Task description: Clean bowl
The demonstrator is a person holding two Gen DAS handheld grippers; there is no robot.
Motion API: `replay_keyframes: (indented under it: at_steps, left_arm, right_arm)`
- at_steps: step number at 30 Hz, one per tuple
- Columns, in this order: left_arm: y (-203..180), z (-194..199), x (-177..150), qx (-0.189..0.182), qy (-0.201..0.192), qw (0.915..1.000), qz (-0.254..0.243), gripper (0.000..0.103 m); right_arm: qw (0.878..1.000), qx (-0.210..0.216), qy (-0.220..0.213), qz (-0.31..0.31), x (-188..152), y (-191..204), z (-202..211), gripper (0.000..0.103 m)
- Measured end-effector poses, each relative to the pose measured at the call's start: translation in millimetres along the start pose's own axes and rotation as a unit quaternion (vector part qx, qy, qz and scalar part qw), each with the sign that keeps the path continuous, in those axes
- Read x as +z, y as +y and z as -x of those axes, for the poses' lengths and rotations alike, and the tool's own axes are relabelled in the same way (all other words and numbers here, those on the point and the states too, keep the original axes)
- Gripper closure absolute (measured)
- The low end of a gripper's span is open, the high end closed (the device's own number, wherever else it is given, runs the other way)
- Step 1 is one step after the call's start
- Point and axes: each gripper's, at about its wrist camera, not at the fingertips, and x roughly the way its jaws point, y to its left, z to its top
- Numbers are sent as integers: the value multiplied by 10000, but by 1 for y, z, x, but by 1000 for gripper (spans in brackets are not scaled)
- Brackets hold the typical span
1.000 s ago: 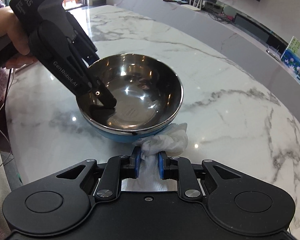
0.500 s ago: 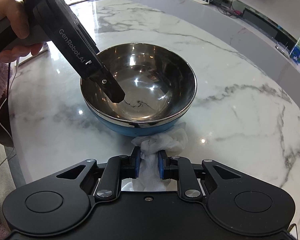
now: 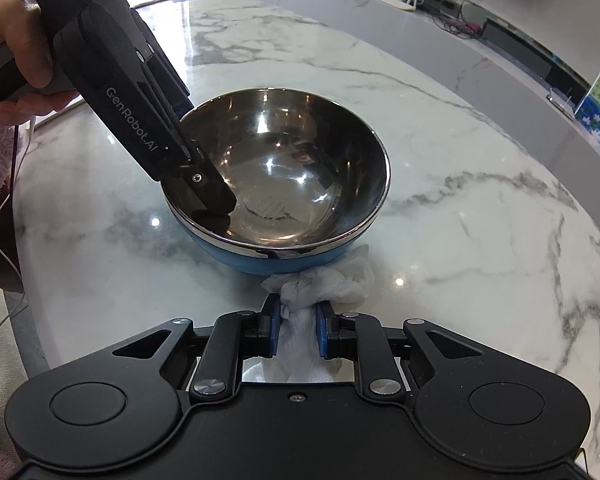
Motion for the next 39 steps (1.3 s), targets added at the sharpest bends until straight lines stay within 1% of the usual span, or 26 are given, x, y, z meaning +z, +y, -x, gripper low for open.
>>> replay_keyframes:
  at_steps: [4,5,7,9,18,27,30,32,34,36,37,38,39]
  left_arm:
    - [-2,0,0,40,-8,9999,-122,65]
    - [-3,1,1,51,-10,9999,-152,65]
    - [-4,1,1,70,-13,9998,-193,65]
    - [-5,1,1,90,-25,9996,-249,65]
    - [-5,1,1,127,-36,9995,-295,65]
    - [-5,0,2,270,-105,9993,-243,65]
    - [-4,0,2,291,-124,9993,-209,65]
    - [-3,1,2,285,-175,9993,-154,65]
    - [0,4,3,273,-284,9992,-51,65]
    - [4,10,4,280,-498,9983,86,62]
    - [6,14,5,275,-610,9976,158,61]
    - [10,20,6,250,-806,9960,282,57]
    - [12,24,7,254,-913,9949,355,54]
  right_arm:
    - [9982,-267,-459,-290,0,-13,19,86]
    - [9971,-304,-595,-371,0,-17,25,87]
    - [9959,-301,-730,-441,0,-20,32,86]
    - [9963,-286,-712,-393,0,-19,32,86]
    - [9991,-144,-371,-158,-2,-12,16,86]
    - [9996,222,113,165,-6,8,-4,86]
    - [9993,194,166,255,-6,13,-6,86]
    - [9995,216,180,153,-6,10,-5,86]
    - [9996,153,184,136,-7,8,-3,87]
    - [9998,10,184,29,-8,2,0,87]
    - [9996,-147,180,-129,-9,-4,2,87]
    - [9991,-284,163,-275,-9,-10,4,87]
    - [9980,-433,144,-440,-10,-16,6,87]
